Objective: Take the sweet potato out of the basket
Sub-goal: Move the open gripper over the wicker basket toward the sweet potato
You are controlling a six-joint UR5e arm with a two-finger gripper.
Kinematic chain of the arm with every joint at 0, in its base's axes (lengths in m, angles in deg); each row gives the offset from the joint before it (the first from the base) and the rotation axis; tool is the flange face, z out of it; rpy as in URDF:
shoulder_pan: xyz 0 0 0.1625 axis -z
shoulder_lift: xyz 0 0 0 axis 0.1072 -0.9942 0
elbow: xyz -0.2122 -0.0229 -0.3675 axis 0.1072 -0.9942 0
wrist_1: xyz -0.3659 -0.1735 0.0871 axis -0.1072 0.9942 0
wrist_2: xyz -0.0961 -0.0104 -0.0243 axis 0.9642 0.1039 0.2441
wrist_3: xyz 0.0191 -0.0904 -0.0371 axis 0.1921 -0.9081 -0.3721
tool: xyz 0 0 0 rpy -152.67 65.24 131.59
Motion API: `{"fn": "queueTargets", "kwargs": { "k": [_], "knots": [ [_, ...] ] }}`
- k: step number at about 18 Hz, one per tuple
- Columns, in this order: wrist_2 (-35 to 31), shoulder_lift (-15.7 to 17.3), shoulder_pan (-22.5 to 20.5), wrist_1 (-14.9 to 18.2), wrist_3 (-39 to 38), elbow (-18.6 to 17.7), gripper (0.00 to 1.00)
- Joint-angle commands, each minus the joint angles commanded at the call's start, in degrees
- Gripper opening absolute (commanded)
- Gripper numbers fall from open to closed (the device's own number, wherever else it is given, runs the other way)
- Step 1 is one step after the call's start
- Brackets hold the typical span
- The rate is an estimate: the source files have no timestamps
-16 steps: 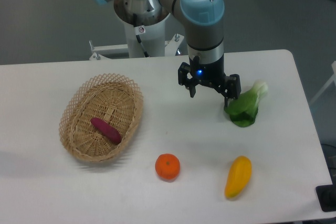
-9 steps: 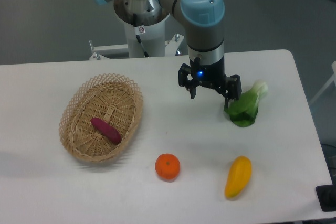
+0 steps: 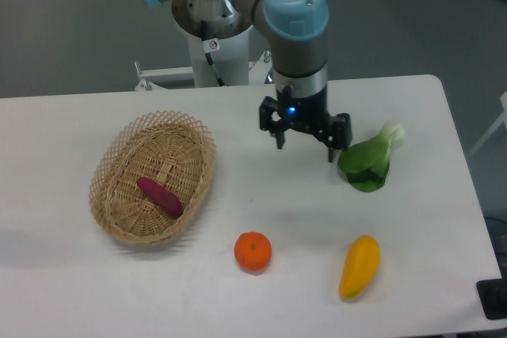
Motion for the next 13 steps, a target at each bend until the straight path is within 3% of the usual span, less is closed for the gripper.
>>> {"fn": "queueTargets", "kwargs": {
  "k": [4,7,10,13],
  "knots": [
    [2.2,1.0,4.4,0.2,-11.3,-1.4,1.0],
    [4.7,1.8,8.5,0.0,-23.9,-5.0,1.0],
    [6.2,0.0,12.6,0.0,-33.8,-5.0,1.0],
    [6.3,-0.9,15.1,0.1,-39.1,-5.6,1.0]
  ]
}}
